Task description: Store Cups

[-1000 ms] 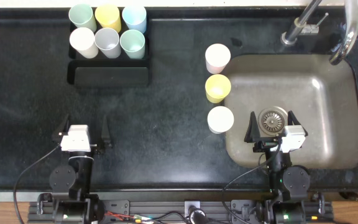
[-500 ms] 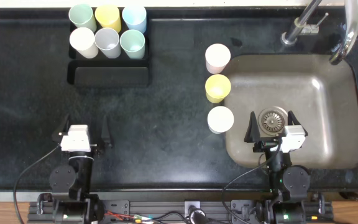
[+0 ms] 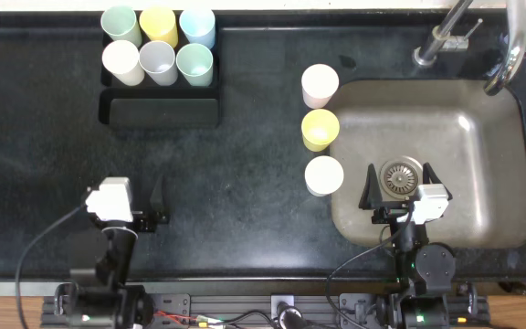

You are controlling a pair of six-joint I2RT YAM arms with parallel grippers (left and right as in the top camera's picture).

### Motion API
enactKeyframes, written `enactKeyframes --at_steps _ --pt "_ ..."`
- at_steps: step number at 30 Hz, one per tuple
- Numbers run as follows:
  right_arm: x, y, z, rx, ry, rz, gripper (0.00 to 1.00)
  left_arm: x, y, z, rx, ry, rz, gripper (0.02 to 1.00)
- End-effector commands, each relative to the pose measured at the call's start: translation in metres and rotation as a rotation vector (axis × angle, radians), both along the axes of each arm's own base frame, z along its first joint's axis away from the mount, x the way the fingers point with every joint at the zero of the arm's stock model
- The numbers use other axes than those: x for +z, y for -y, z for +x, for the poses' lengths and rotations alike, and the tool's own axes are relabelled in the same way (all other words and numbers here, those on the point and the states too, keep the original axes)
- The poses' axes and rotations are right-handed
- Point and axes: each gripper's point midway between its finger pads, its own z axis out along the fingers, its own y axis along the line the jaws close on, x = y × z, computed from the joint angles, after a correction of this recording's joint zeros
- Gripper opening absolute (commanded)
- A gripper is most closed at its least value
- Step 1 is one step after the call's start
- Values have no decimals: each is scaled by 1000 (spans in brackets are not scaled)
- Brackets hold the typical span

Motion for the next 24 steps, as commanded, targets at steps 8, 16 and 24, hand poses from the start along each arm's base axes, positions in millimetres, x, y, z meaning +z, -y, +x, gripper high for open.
enactKeyframes --at_steps 8,16,24 --pt "-4 -1 0 6 0 8 993 124 122 89 -333 -325 -136 1000" --pt "-4 -1 0 6 0 8 996 156 201 159 -315 -545 62 1000" --pt "-4 -1 0 6 0 8 996 120 256 176 -321 -629 186 1000"
